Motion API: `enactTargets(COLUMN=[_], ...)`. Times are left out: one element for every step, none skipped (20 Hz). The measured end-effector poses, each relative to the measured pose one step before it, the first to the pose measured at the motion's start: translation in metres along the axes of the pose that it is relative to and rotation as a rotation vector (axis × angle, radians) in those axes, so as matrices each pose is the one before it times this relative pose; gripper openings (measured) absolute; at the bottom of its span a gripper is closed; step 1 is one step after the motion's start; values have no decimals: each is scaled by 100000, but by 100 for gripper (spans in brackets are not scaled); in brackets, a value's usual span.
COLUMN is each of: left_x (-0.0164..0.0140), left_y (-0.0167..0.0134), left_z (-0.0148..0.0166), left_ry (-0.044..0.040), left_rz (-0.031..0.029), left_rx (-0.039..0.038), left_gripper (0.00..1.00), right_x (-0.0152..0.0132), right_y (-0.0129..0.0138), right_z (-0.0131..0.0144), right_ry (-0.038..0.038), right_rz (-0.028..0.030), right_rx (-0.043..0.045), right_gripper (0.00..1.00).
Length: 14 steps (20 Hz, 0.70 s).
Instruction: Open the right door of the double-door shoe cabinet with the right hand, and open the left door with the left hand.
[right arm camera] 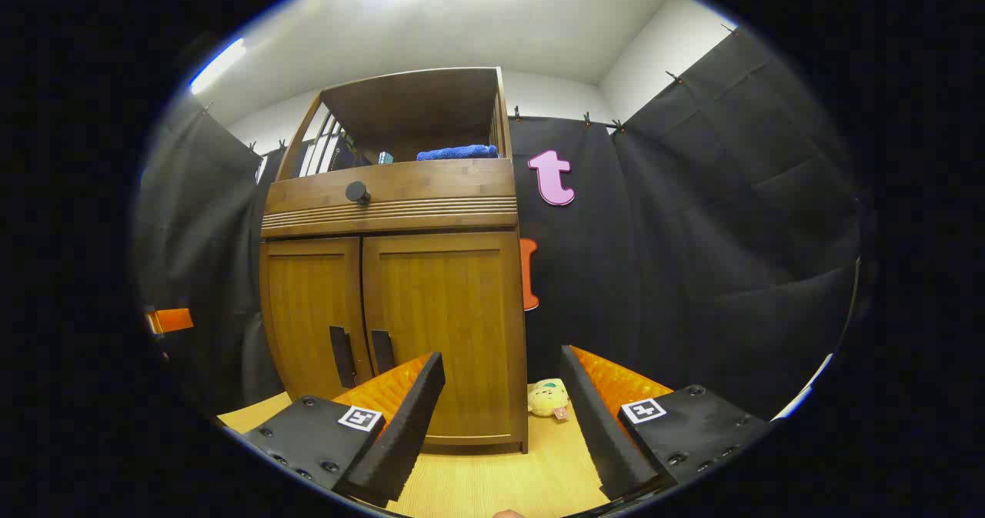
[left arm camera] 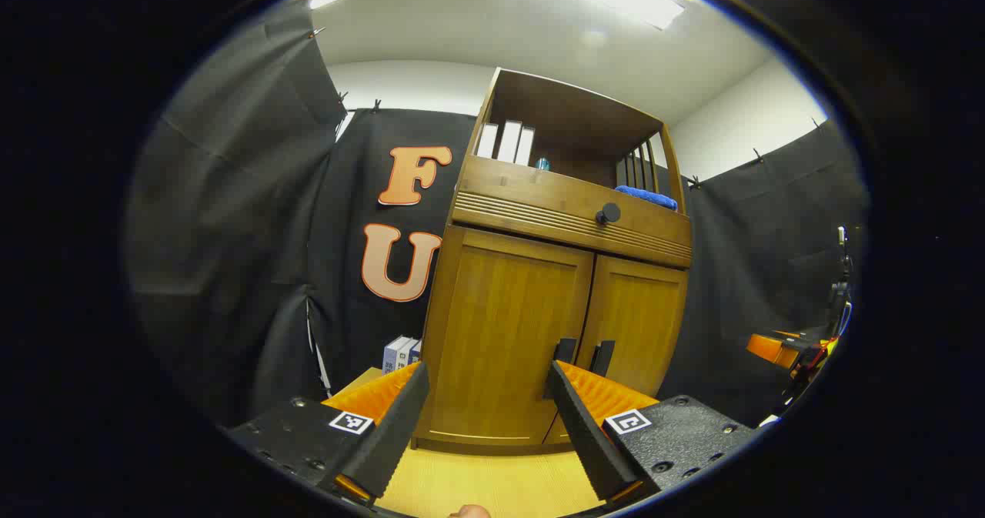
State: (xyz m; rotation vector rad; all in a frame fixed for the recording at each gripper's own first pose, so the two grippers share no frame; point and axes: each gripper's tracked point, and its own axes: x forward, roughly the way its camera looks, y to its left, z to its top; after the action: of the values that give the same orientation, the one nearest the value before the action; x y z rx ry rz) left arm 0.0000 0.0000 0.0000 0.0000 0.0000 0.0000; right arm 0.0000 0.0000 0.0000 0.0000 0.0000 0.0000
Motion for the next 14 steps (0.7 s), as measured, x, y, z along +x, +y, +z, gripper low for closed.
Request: enactTargets(left_x=[-74, -12, 60, 14, 3, 38, 39, 21, -78, 12, 45, -64, 67, 6], left_y=[-44, -74, -101, 3, -15, -19, -72, -76, -87, 15, 1, 70, 63, 39], left_z=[32, 119, -26, -3, 30, -16, -52, 46, -63, -32, 26, -3, -5, 31], left_ry=[-178, -277, -148, 24, 95, 150, 176, 112, 62, 59, 90, 15, 18, -226], left_rz=[-32, -105, -53, 31, 76, -93, -25, -115, -110, -130, -37, 165, 252, -65], left_rx=[38, -75, 3, 188, 136, 115, 154, 97, -8, -117, -126, -75, -87, -228], left_gripper=[95, 97, 97, 95, 95, 94, 94, 95, 95, 95, 95, 95, 95, 95], right_x=[-59, 5, -87, 13, 23, 11, -99, 23, -73, -61, 10, -12, -59, 16], right_y=[-87, 20, -198, 12, -10, 83, -183, -47, -103, 1, 44, 1, -138, 47], right_z=[-72, -15, -44, -15, 67, 74, 70, 31, 67, -18, 8, -24, 11, 26], right_ry=[214, 207, 160, -5, -123, -187, -268, -306, -204, -178, -44, -35, -196, -185], right_rz=[-36, -55, -176, -153, -3, -147, -160, -313, -248, -109, -49, -105, -195, -289], right_rx=[118, 17, -144, -129, -144, -71, -127, -150, -145, -7, 0, 18, 73, -26], right_gripper=[89, 89, 89, 97, 97, 89, 89, 89, 98, 98, 98, 89, 89, 89])
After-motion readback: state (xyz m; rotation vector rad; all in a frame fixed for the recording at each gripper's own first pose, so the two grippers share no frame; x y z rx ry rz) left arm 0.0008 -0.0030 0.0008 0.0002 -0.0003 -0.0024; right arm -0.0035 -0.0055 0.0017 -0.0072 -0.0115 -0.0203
